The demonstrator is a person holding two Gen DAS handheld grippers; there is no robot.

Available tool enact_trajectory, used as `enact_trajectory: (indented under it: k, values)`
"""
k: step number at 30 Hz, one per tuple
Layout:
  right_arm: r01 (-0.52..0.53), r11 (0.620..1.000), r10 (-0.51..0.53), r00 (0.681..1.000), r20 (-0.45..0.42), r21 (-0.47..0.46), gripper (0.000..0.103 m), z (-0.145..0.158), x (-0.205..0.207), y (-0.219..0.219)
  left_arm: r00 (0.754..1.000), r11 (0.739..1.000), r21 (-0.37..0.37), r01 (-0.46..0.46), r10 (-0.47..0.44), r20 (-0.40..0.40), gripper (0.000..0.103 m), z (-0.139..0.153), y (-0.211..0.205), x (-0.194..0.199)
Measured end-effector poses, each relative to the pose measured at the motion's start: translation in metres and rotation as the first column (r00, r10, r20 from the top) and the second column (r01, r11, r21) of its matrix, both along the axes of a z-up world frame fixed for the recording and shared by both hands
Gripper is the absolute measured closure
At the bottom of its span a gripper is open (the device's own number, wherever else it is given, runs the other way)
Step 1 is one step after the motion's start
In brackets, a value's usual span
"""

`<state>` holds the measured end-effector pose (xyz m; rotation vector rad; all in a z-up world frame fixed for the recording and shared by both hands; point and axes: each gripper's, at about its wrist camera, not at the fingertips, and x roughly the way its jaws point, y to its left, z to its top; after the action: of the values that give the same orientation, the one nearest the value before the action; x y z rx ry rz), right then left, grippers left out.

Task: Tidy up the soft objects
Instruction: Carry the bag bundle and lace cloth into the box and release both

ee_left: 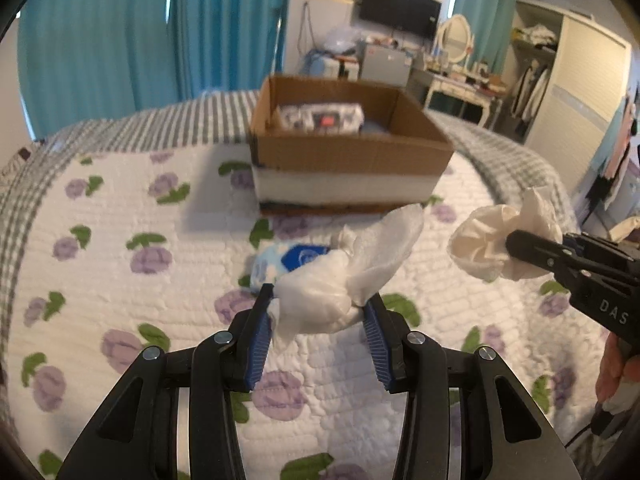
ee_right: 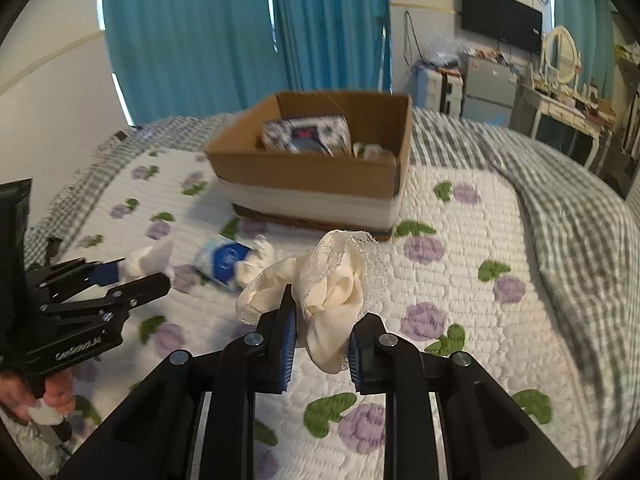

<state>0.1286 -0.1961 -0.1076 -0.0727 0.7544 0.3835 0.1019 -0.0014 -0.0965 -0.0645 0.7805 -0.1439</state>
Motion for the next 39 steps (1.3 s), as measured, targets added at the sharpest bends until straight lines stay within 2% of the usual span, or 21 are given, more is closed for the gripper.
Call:
enact_trajectory:
  k: [6, 11, 15, 20, 25, 33, 35, 39]
  values:
    - [-0.031, 0.999, 0.032, 0.991, 0.126, -0.007, 0.082, 0.063, -0.015, -0.004, 0.995, 1.000, 0.018, 0.000, -0.001, 0.097, 0.061, 0.050, -0.004, -0.006]
    - [-0.036, 0.999, 0.038, 0.976, 0.215, -0.012, 0.082, 0.107, -0.006, -0.003, 0.982, 0.996, 0.086, 0.039, -0.054, 0.179, 0.061, 0.088, -0.019, 0.003]
    - [-0.029, 1.000, 0.026, 0.963, 0.269, 0.006, 0.082, 0.134, 0.012, -0.001, 0.975, 0.997, 0.053, 0.063, -0.073, 0.211, 0.061, 0.112, -0.022, 0.029]
    - [-0.003, 1.000, -0.001, 0.949, 0.316, 0.014, 0.082, 0.154, 0.053, 0.004, 0.963, 0.992, 0.120, 0.027, -0.058, 0.262, 0.061, 0.125, -0.024, 0.074]
    - [0.019, 1.000, -0.015, 0.959, 0.283, -0.009, 0.082, 0.139, 0.112, 0.014, 0.967, 0.992, 0.127, 0.025, -0.056, 0.248, 0.061, 0.117, -0.020, 0.124]
    - [0.028, 0.999, -0.023, 0.987, 0.158, -0.033, 0.082, 0.066, 0.201, 0.030, 0.985, 0.991, 0.126, 0.042, -0.062, 0.158, 0.061, 0.057, -0.021, 0.196]
    - [0.036, 0.998, -0.029, 0.990, 0.135, -0.049, 0.082, 0.049, 0.217, 0.031, 0.989, 0.990, 0.136, 0.042, -0.060, 0.133, 0.061, 0.040, -0.021, 0.211]
    - [0.038, 0.997, -0.031, 0.993, 0.110, -0.064, 0.082, 0.026, 0.236, 0.032, 0.993, 0.993, 0.107, 0.049, -0.061, 0.106, 0.061, 0.020, -0.015, 0.223]
